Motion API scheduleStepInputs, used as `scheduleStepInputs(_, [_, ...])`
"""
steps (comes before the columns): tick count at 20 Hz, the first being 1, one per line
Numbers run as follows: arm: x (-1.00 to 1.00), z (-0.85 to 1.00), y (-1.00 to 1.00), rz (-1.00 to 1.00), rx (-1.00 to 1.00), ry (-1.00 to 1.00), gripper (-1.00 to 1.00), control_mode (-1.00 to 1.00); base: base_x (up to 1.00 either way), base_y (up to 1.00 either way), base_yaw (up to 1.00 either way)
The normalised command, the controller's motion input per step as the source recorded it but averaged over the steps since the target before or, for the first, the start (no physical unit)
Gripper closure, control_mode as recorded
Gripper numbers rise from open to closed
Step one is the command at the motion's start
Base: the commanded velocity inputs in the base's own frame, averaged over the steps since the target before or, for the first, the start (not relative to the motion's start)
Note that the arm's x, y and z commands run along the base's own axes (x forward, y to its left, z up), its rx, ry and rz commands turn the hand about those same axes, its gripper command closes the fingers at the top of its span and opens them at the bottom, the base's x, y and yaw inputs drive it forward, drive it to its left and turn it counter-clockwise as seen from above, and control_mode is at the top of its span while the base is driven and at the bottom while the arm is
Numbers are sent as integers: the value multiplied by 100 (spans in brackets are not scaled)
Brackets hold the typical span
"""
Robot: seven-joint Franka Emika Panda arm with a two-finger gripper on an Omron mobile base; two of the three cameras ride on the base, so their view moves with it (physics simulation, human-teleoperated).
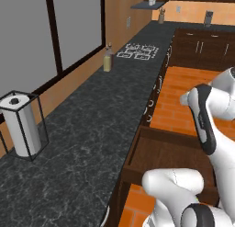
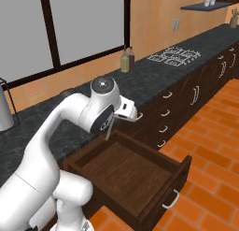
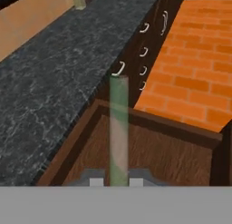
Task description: Take a straw from the drawer in front and place it inside the glass cup on the dining counter.
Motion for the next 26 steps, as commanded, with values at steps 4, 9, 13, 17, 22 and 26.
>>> scheduleStepInputs(4, [-16, 0, 60, 1, -27, 0, 100, -100, 0, 0, 0])
scheduleStepInputs(9, [-18, 0, 43, 0, -19, 0, 100, -100, 0, 0, 0])
scheduleStepInputs(13, [-17, 0, 7, 0, -1, 0, 100, 100, -25, 0, -1])
scheduleStepInputs(17, [0, 0, 0, 0, 0, 0, 100, 100, -97, -22, -10])
scheduleStepInputs(22, [0, 0, 0, 0, 0, 0, 100, 100, -95, -75, -27])
scheduleStepInputs(26, [0, 0, 0, 0, 0, 0, 100, 100, -12, -66, -66])
